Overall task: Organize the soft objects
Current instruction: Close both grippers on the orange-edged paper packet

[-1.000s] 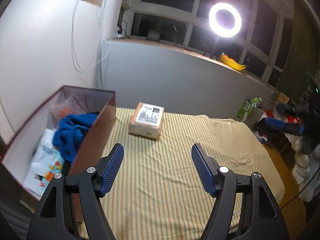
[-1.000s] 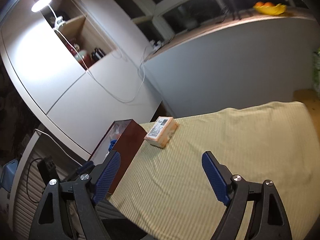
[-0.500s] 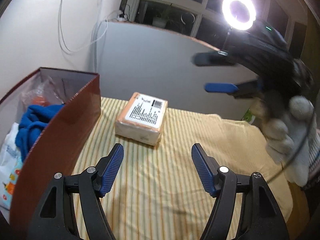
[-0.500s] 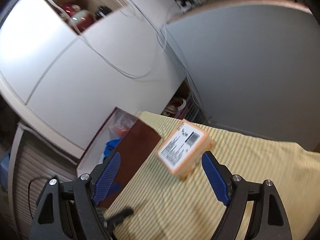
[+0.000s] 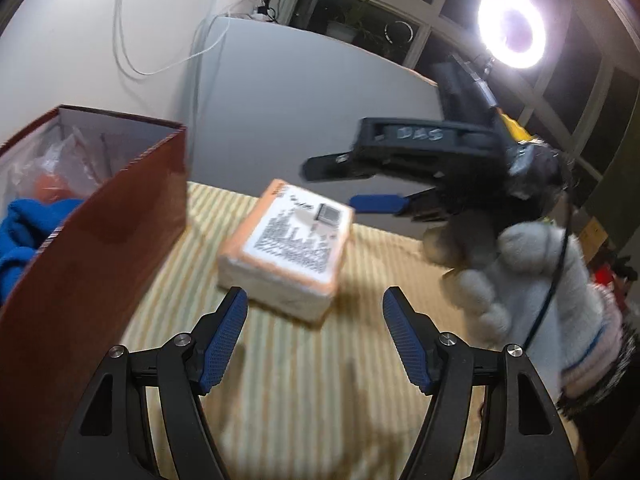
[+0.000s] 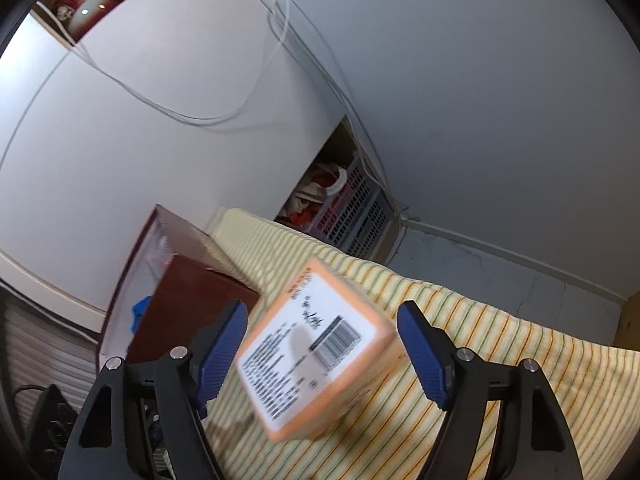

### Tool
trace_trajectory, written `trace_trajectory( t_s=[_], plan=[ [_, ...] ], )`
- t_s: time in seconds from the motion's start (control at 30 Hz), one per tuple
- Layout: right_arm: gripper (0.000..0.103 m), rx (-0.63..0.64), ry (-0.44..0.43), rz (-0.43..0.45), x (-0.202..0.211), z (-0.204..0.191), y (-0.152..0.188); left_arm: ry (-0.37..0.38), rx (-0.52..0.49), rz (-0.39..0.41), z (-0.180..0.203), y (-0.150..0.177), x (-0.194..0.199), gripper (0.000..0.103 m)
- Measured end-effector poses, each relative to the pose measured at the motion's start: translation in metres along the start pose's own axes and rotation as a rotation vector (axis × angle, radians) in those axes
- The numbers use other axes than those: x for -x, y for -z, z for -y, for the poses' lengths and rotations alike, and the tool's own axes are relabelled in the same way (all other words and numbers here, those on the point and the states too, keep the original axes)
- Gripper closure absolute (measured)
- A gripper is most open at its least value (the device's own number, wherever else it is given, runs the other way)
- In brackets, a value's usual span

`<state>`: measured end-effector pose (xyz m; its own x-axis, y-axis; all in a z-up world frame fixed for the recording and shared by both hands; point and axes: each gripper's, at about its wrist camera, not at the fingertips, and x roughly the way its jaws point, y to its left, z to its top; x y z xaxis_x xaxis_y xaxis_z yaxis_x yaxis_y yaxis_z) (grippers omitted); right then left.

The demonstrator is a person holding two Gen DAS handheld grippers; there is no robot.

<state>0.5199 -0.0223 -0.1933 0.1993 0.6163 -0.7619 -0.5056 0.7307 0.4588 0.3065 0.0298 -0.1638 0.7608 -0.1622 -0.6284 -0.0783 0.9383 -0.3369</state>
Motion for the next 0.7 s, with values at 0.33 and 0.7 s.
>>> trace_trajectory(
  t_s=[0.33, 0.7],
  plan=[
    [0.03, -0.007, -0.004, -0.013, -0.017, 0.002, -0.001, -0.017, 0.015, -0.019, -0.013, 0.005, -0.004, 0.033],
    [0.03, -0.038, -0.022, -0.049, -0.017, -0.002, 0.013, 0.093, 0.027, -0.062, -0.019, -0.002, -0.012, 0.033]
  ],
)
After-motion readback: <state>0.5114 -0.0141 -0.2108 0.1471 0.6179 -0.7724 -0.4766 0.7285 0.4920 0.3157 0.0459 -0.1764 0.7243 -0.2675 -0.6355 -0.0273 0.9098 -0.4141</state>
